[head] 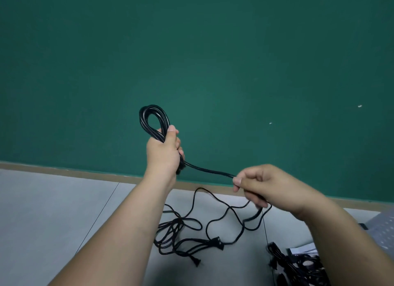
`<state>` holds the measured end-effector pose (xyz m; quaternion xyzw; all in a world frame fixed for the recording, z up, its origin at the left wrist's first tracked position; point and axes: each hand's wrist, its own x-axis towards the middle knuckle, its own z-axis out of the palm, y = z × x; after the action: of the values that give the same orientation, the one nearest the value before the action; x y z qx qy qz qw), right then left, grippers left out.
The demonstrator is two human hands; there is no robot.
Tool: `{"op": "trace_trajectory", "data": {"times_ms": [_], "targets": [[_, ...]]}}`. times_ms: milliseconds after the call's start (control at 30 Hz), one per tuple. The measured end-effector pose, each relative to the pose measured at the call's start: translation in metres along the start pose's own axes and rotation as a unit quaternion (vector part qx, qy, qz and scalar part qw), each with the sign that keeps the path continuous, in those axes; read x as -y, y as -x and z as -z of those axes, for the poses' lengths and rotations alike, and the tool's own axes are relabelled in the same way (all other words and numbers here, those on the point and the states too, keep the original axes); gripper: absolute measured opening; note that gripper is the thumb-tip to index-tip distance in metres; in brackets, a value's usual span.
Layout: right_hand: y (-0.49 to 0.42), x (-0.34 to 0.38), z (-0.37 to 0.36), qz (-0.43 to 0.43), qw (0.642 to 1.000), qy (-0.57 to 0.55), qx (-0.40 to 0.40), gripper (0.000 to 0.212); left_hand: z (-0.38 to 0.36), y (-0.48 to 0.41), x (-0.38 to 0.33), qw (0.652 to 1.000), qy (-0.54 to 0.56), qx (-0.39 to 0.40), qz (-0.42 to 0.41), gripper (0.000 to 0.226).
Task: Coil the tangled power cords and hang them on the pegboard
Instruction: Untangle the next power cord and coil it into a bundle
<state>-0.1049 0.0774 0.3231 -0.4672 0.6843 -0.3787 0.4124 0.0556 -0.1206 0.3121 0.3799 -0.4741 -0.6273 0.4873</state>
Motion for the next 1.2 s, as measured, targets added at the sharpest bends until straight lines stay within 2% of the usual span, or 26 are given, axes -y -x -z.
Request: {"op": "trace_trajectory", "data": {"times_ms": [100, 200, 267, 333, 433, 533, 633, 800, 867, 967, 1100, 1200], "targets": [[0.016, 0.026, 0.014, 0.076, 0.994, -0.080, -0.006, 0.020, 0.002, -0.003, 0.002, 0.995, -0.087, -0.002, -0.040, 0.026], [0.032, 0.052, 0.019, 0.148, 0.984, -0.100, -0.022, 0.024, -0.005, 0.001, 0.005, 0.986, -0.159, 0.031, -0.047, 0.027], [0.033, 0.058, 0.018, 0.187, 0.974, -0.107, -0.071, 0.025, -0.009, 0.006, 0.008, 0.977, -0.192, 0.083, -0.041, 0.027], [0.025, 0.052, 0.016, 0.214, 0.960, -0.092, -0.153, 0.023, -0.013, 0.017, 0.011, 0.966, -0.206, 0.151, -0.024, 0.033], [0.007, 0.035, 0.011, 0.202, 0.942, -0.061, -0.260, 0.019, -0.022, 0.042, 0.012, 0.951, -0.169, 0.256, 0.029, 0.051], [-0.005, 0.023, 0.007, 0.182, 0.924, -0.029, -0.336, 0.016, -0.031, 0.060, 0.013, 0.939, -0.136, 0.302, 0.097, 0.075], [-0.011, 0.017, 0.003, 0.159, 0.903, 0.027, -0.398, 0.012, -0.036, 0.067, 0.018, 0.919, -0.125, 0.356, 0.111, 0.086], [-0.014, 0.011, -0.002, 0.178, 0.854, 0.148, -0.465, 0.009, -0.040, 0.078, 0.024, 0.877, -0.173, 0.443, 0.071, 0.042], [-0.016, 0.009, -0.001, 0.169, 0.847, 0.166, -0.476, 0.011, -0.039, 0.078, 0.026, 0.867, -0.186, 0.456, 0.077, 0.031], [-0.017, 0.006, 0.000, 0.144, 0.862, 0.146, -0.463, 0.013, -0.037, 0.076, 0.029, 0.869, -0.208, 0.444, 0.072, 0.024], [-0.017, 0.005, -0.007, 0.113, 0.881, 0.146, -0.436, 0.020, -0.037, 0.077, 0.031, 0.892, -0.174, 0.409, 0.086, 0.025], [-0.021, 0.000, -0.010, 0.091, 0.899, 0.130, -0.409, 0.026, -0.039, 0.075, 0.035, 0.921, -0.150, 0.349, 0.088, 0.026]]}}
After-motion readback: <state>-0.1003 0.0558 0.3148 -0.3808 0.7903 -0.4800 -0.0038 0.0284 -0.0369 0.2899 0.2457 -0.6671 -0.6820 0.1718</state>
